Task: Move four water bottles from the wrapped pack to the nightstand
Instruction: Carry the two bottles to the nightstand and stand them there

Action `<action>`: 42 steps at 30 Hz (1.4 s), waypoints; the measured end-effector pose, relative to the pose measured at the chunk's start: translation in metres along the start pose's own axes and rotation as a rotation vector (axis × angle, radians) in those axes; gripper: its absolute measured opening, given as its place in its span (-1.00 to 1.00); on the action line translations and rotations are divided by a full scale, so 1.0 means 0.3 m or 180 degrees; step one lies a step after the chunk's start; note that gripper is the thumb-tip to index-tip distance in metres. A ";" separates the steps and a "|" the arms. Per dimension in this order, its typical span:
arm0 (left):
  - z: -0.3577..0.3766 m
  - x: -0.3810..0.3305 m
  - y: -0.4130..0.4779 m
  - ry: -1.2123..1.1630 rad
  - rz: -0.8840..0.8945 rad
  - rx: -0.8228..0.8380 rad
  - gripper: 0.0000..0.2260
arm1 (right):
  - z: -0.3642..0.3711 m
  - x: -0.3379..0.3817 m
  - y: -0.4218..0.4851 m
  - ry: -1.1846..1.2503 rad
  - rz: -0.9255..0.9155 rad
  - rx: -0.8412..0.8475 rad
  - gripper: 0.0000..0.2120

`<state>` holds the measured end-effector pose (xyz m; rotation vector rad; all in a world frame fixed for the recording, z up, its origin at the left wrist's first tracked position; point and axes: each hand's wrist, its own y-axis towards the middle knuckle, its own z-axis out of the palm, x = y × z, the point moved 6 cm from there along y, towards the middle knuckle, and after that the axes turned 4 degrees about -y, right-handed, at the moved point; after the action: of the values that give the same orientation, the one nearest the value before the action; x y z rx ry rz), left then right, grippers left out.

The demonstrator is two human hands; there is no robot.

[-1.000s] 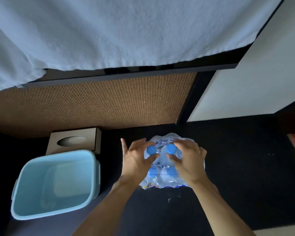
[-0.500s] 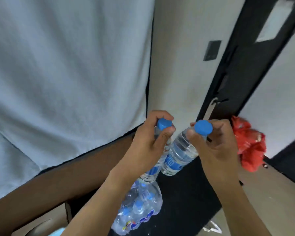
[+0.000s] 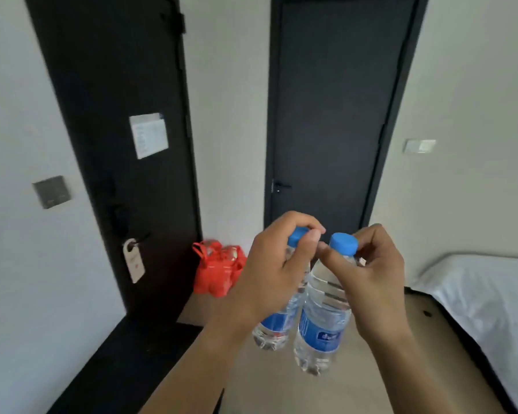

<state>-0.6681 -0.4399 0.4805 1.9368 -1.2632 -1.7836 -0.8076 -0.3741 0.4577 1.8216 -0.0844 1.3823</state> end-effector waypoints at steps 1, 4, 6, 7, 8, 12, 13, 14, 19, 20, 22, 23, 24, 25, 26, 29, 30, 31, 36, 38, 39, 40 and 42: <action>0.137 -0.016 0.045 -0.0090 0.0070 0.0073 -0.89 | -0.136 -0.018 0.030 -0.0108 0.0013 -0.0166 -0.64; 0.542 -0.051 0.143 -0.0443 0.0131 0.0385 -0.89 | -0.524 -0.076 0.088 -0.0442 0.0067 -0.0613 -0.64; 0.809 -0.073 0.195 -0.0761 0.0155 0.0651 -0.88 | -0.778 -0.122 0.111 -0.0642 0.0153 -0.0909 -0.64; 0.941 -0.083 0.216 -0.0906 0.0144 0.0792 -0.89 | -0.901 -0.146 0.118 -0.0752 0.0206 -0.1054 -0.65; 1.071 -0.093 0.235 -0.1034 0.0137 0.0936 -0.89 | -1.021 -0.171 0.121 -0.0860 0.0259 -0.1202 -0.66; 1.565 -0.120 0.291 -0.1383 0.0208 0.1386 -0.91 | -1.460 -0.267 0.107 -0.1161 0.0457 -0.1842 -0.65; 1.684 -0.119 0.305 -0.1501 0.0154 0.1476 -0.93 | -1.560 -0.292 0.099 -0.1245 0.0503 -0.2003 -0.66; 1.800 -0.117 0.319 -0.1631 0.0062 0.1555 -0.93 | -1.656 -0.317 0.093 -0.1347 0.0550 -0.2149 -0.68; 2.378 -0.154 0.384 -0.2117 -0.0095 0.2031 -0.83 | -2.123 -0.420 0.084 -0.1972 0.0623 -0.2740 -0.71; 2.486 -0.170 0.397 -0.2168 -0.0040 0.2135 -0.82 | -2.206 -0.430 0.087 -0.2066 0.0618 -0.2871 -0.71; 2.697 -0.209 0.429 -0.2251 0.0063 0.2323 -0.79 | -2.371 -0.440 0.091 -0.2251 0.0614 -0.3166 -0.72; 2.798 -0.235 0.445 -0.2278 0.0085 0.2425 -0.78 | -2.449 -0.438 0.089 -0.2340 0.0627 -0.3326 -0.73; 2.896 -0.263 0.457 -0.2299 0.0110 0.2525 -0.77 | -2.523 -0.433 0.087 -0.2442 0.0627 -0.3464 -0.73; 2.992 -0.294 0.467 -0.2324 0.0125 0.2629 -0.77 | -2.595 -0.427 0.086 -0.2562 0.0628 -0.3576 -0.74; 3.089 -0.326 0.474 -0.2366 0.0126 0.2728 -0.77 | -2.667 -0.422 0.086 -0.2683 0.0636 -0.3677 -0.75; 3.360 -0.416 0.471 -0.2565 0.0124 0.3007 -0.78 | -2.874 -0.411 0.083 -0.2992 0.0663 -0.3988 -0.76; 3.448 -0.448 0.459 -0.2623 0.0148 0.3095 -0.78 | -2.943 -0.407 0.075 -0.3069 0.0670 -0.4076 -0.77; 3.517 -0.472 0.449 -0.2661 0.0166 0.3153 -0.78 | -3.000 -0.406 0.070 -0.3101 0.0685 -0.4123 -0.78; 3.942 -0.645 0.366 -0.2819 0.0270 0.3431 -0.72 | -3.395 -0.417 -0.009 -0.3173 0.0806 -0.4474 -0.79; 4.124 -0.732 0.323 -0.2864 0.0300 0.3537 -0.71 | -3.589 -0.427 -0.043 -0.3161 0.0834 -0.4534 -0.79; 4.214 -0.781 0.302 -0.2860 0.0319 0.3585 -0.73 | -3.690 -0.428 -0.058 -0.3176 0.0846 -0.4536 -0.79; 4.304 -0.833 0.284 -0.2848 0.0339 0.3623 -0.76 | -3.792 -0.427 -0.071 -0.3178 0.0855 -0.4525 -0.79; 4.478 -0.944 0.264 -0.2850 0.0351 0.3639 -0.82 | -4.003 -0.416 -0.088 -0.3148 0.0866 -0.4458 -0.78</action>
<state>-1.8749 0.2163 0.4126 1.2186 -3.1226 -2.1471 -1.7670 0.3572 0.4031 1.0260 -1.4334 0.1584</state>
